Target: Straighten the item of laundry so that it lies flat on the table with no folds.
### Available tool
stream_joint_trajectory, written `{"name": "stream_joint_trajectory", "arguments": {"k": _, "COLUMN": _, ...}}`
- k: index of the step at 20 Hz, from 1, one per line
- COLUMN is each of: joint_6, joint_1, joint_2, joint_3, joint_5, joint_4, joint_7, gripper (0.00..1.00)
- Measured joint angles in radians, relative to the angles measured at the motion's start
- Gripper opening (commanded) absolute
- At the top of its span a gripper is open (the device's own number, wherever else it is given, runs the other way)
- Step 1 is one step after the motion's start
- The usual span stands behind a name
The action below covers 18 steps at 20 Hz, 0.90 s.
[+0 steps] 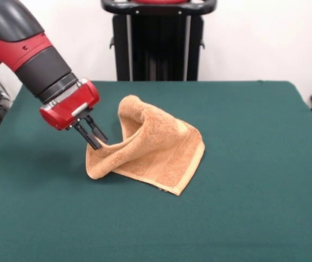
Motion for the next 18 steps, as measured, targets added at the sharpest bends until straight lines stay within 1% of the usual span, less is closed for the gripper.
{"name": "stream_joint_trajectory", "arguments": {"k": 1, "joint_6": 0.002, "joint_1": 0.005, "joint_2": -0.007, "joint_3": -0.003, "joint_5": 0.0, "joint_4": 0.0, "joint_7": 0.0, "gripper": 0.0}}
{"name": "stream_joint_trajectory", "arguments": {"k": 2, "joint_6": 0.017, "joint_1": 0.037, "joint_2": -0.046, "joint_3": -0.02, "joint_5": -0.002, "joint_4": 0.0, "joint_7": 0.0, "gripper": 0.0}}
{"name": "stream_joint_trajectory", "arguments": {"k": 5, "joint_6": 0.043, "joint_1": 0.079, "joint_2": -0.094, "joint_3": -0.043, "joint_5": -0.004, "joint_4": -0.001, "joint_7": 0.0, "gripper": 0.0}}
{"name": "stream_joint_trajectory", "arguments": {"k": 8, "joint_6": 0.089, "joint_1": 0.147, "joint_2": -0.162, "joint_3": -0.085, "joint_5": -0.006, "joint_4": -0.001, "joint_7": 0.0, "gripper": 0.0}}
{"name": "stream_joint_trajectory", "arguments": {"k": 13, "joint_6": 0.124, "joint_1": 0.195, "joint_2": -0.21, "joint_3": -0.131, "joint_5": -0.009, "joint_4": -0.001, "joint_7": 0.0, "gripper": 0.0}}
{"name": "stream_joint_trajectory", "arguments": {"k": 18, "joint_6": 0.143, "joint_1": 0.212, "joint_2": -0.248, "joint_3": -0.183, "joint_5": -0.011, "joint_4": -0.001, "joint_7": 0.0, "gripper": 0.0}}
